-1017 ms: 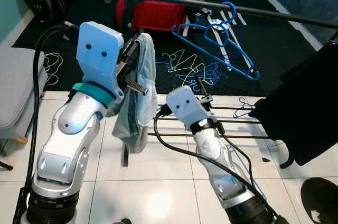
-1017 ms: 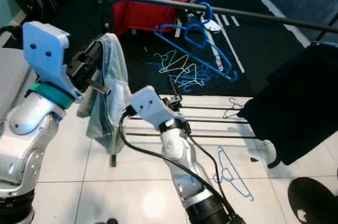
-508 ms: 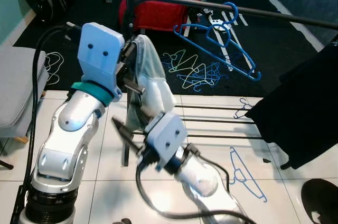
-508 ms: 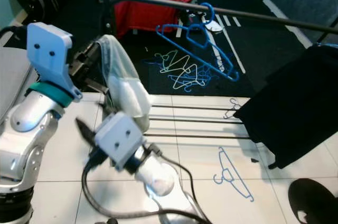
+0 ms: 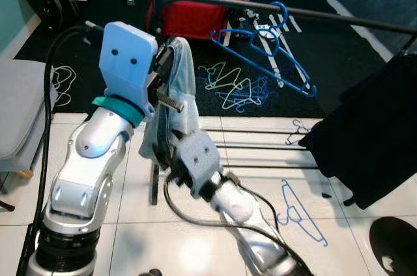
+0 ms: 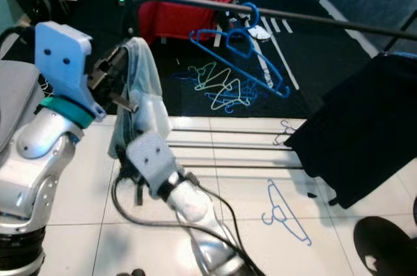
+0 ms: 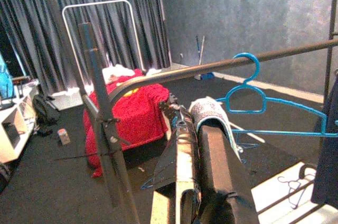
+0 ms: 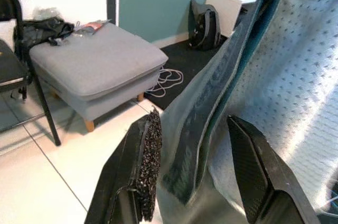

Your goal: Hang hanger

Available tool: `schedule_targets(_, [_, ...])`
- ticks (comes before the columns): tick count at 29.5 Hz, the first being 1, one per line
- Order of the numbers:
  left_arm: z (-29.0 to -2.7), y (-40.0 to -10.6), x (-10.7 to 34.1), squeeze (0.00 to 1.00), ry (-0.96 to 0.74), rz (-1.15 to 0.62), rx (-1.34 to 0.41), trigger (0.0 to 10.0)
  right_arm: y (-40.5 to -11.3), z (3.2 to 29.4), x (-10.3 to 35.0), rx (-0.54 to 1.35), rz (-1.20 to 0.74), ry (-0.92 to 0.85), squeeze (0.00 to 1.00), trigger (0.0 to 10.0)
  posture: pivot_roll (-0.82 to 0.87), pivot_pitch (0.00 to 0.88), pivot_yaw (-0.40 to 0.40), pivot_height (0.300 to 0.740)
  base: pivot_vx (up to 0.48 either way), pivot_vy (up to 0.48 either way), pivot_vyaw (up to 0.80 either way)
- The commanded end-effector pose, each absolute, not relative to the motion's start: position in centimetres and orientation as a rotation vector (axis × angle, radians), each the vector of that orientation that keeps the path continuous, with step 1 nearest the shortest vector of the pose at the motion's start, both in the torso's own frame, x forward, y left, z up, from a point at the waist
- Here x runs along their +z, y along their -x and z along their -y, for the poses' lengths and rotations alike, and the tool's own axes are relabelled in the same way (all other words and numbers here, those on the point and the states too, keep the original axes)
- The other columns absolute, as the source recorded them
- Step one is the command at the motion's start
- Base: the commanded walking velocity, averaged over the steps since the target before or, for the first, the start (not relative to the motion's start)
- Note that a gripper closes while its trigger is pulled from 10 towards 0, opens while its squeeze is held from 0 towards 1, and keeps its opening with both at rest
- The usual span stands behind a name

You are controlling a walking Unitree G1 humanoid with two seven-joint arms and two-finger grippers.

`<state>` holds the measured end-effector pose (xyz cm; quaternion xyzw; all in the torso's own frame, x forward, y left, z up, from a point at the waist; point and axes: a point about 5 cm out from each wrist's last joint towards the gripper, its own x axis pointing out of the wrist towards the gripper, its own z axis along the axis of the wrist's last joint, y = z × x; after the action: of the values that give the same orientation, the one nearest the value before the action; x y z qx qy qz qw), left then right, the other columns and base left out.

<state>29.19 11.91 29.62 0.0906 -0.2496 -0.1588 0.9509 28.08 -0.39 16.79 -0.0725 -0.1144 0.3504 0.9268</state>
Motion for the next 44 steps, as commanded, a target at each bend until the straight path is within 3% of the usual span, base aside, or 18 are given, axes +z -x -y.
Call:
schedule_targets(1, [-11.6,-29.0,29.8,0.00,-0.189,0.514,-0.338,10.0,-28.2,0.5,16.1,0.718,0.194,0.105,0.00,10.0,0.01,0.090,0.033,0.740,0.000,0.000,0.00])
schedule_targets(5, [-11.6,-29.0,29.8,0.00,-0.189,0.514,-0.338,10.0,-28.3,0.3,16.1,0.731,0.188,0.094,0.00,10.0,0.01,0.092,0.035,0.740,0.000,0.000,0.00])
schedule_targets(6, [-11.6,-29.0,29.8,0.00,-0.188,0.515,-0.338,10.0,-28.4,0.3,15.9,0.730,0.181,0.086,0.31,10.0,0.01,0.093,0.036,0.740,0.000,0.000,0.00])
schedule_targets(7, [-11.6,-29.0,29.9,0.00,-0.187,0.515,-0.338,10.0,-28.5,0.3,15.8,0.729,0.174,0.078,0.31,10.0,0.01,0.093,0.036,0.740,0.000,0.000,0.00])
schedule_targets(8, [-11.6,-29.0,29.9,0.00,-0.185,0.514,-0.339,10.0,-28.7,0.3,15.6,0.724,0.166,0.075,0.40,10.0,0.01,0.095,0.039,0.740,0.000,0.000,0.00])
schedule_targets(9, [-11.6,-29.0,29.9,0.00,-0.184,0.514,-0.339,10.0,-28.8,0.3,15.4,0.720,0.161,0.075,0.40,10.0,0.01,0.095,0.039,0.740,0.000,0.000,0.00])
schedule_targets(10, [-11.5,-29.0,29.9,0.00,-0.181,0.514,-0.340,10.0,-29.1,0.3,15.2,0.705,0.151,0.084,0.00,10.0,0.01,0.095,0.040,0.740,0.000,0.000,0.00])
schedule_targets(16, [-11.6,-29.0,30.2,0.00,-0.174,0.517,-0.342,10.0,-31.0,0.4,14.5,0.644,0.091,0.109,0.00,10.0,0.02,0.094,0.042,0.740,0.000,0.000,0.00])
schedule_targets(17, [-11.6,-29.0,30.2,0.00,-0.173,0.518,-0.341,10.0,-31.2,0.3,14.5,0.652,0.084,0.101,0.00,9.1,0.02,0.092,0.041,0.740,0.000,0.000,0.00])
schedule_targets(20, [-11.6,-29.0,30.4,0.00,-0.170,0.521,-0.340,10.0,-31.6,0.1,14.4,0.661,0.073,0.089,0.00,9.1,0.03,0.090,0.041,0.740,0.000,0.000,0.00])
schedule_targets(21, [-11.6,-29.0,30.4,0.00,-0.169,0.522,-0.339,10.0,-31.8,0.1,14.4,0.663,0.072,0.089,0.00,8.4,0.03,0.090,0.040,0.740,0.000,0.000,0.00])
schedule_targets(23, [-11.6,-29.0,30.4,0.00,-0.168,0.522,-0.338,10.0,-32.0,0.1,14.4,0.665,0.072,0.089,0.00,8.4,0.03,0.088,0.039,0.740,0.000,0.000,0.00])
schedule_targets(24, [-11.6,-29.0,30.4,0.00,-0.167,0.522,-0.338,10.0,-32.2,0.1,14.5,0.665,0.073,0.092,0.00,4.7,0.03,0.088,0.038,0.740,0.000,0.000,0.00])
schedule_targets(26, [-11.6,-29.0,30.4,0.00,-0.167,0.522,-0.338,10.0,-32.2,0.1,14.5,0.665,0.073,0.092,0.00,4.7,0.03,0.088,0.038,0.740,0.000,0.000,0.00])
schedule_targets(27, [-11.6,-29.0,30.4,0.00,-0.166,0.522,-0.335,10.0,-32.4,0.1,14.7,0.667,0.094,0.104,0.00,0.0,0.03,0.088,0.037,0.740,0.000,0.000,0.00])
schedule_targets(40, [-11.6,-29.1,30.2,0.00,-0.165,0.513,-0.332,10.0,-32.0,1.3,16.0,0.622,0.167,0.126,0.00,0.0,0.01,0.093,0.040,0.740,0.000,0.000,0.00])
schedule_targets(42, [-11.7,-29.3,30.1,0.00,-0.178,0.508,-0.323,10.0,-31.8,1.9,16.3,0.609,0.182,0.140,0.00,0.0,0.01,0.093,0.038,0.740,0.000,0.000,0.00])
schedule_targets(44, [-13.4,-30.5,28.9,0.00,-0.286,0.457,-0.216,10.0,-30.6,4.3,17.1,0.568,0.198,0.171,0.00,0.0,0.01,0.096,0.037,0.740,0.000,0.000,0.00])
